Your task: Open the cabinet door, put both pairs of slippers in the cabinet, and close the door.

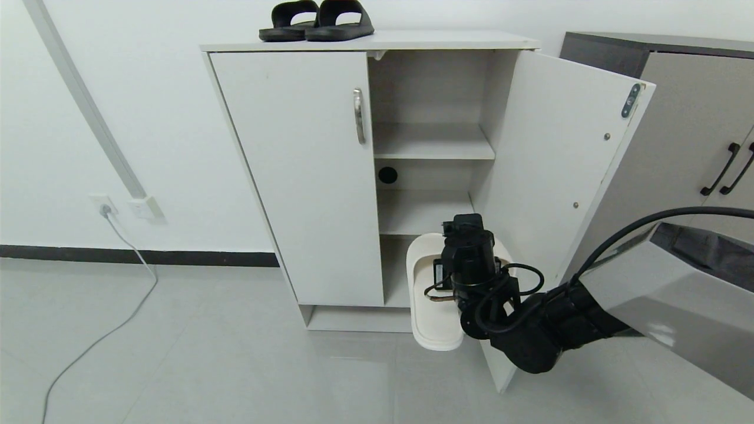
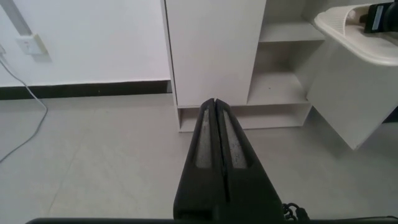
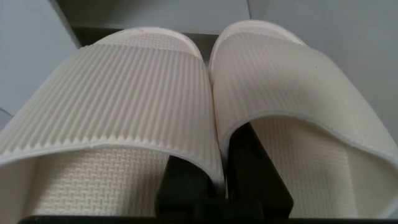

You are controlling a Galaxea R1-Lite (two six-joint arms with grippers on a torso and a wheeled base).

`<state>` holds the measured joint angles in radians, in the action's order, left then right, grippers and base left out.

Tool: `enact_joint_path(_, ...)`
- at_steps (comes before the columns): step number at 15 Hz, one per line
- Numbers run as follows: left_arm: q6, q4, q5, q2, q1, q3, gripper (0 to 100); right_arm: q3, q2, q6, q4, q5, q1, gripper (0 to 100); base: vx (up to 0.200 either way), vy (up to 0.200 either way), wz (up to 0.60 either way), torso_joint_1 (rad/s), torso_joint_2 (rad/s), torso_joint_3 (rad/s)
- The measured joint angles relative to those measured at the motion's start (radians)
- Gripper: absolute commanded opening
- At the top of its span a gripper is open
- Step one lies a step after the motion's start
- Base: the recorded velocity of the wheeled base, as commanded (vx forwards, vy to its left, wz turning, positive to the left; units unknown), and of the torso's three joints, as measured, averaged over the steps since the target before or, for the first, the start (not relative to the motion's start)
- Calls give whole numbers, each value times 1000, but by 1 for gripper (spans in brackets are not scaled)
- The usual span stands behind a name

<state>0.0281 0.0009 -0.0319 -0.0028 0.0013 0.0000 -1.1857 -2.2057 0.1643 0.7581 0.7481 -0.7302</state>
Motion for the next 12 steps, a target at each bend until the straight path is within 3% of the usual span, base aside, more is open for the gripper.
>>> enact_joint_path(12,-13,0,5,1,0,0,0,29,8,-13,10,-49,55,0,0,0,0,0,0,0)
